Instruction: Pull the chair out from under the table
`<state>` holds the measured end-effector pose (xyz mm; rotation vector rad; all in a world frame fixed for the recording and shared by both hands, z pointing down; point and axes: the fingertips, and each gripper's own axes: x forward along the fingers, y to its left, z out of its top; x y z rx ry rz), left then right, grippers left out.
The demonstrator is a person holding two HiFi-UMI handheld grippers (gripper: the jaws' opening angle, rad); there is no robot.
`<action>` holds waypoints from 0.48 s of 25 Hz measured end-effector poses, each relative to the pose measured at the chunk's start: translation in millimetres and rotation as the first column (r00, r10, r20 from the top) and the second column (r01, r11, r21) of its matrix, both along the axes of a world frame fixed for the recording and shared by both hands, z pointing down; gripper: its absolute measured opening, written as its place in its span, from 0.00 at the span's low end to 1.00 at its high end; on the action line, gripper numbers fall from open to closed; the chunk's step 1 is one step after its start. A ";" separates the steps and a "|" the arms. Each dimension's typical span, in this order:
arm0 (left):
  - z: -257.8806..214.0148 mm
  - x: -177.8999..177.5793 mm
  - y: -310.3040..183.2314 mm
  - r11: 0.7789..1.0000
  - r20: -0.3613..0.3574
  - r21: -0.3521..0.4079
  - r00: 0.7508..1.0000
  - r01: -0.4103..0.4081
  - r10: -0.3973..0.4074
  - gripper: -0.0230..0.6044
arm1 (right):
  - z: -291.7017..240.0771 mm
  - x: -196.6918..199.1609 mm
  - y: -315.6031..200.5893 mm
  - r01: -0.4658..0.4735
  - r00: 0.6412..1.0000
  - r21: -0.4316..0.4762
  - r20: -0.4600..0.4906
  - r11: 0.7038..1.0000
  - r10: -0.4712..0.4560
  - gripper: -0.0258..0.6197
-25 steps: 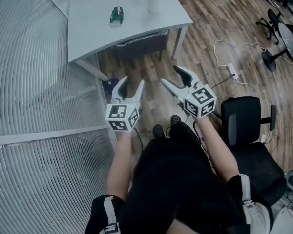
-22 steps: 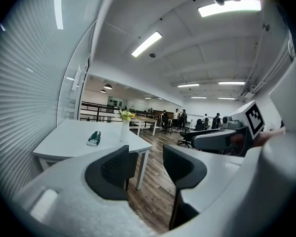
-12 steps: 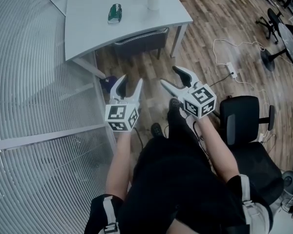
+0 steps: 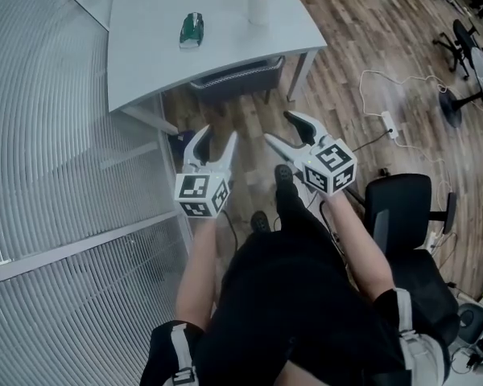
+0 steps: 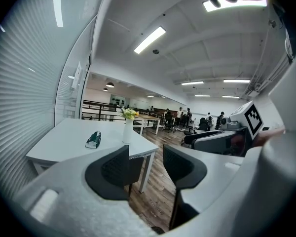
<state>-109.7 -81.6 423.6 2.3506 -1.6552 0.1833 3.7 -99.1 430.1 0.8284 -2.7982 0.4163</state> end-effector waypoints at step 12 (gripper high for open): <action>-8.0 2.4 -106.6 0.999 0.023 -0.029 0.999 0.043 -0.042 0.36 | -4.6 -0.1 -116.6 0.069 0.998 -0.032 0.007 0.997 -0.068 0.48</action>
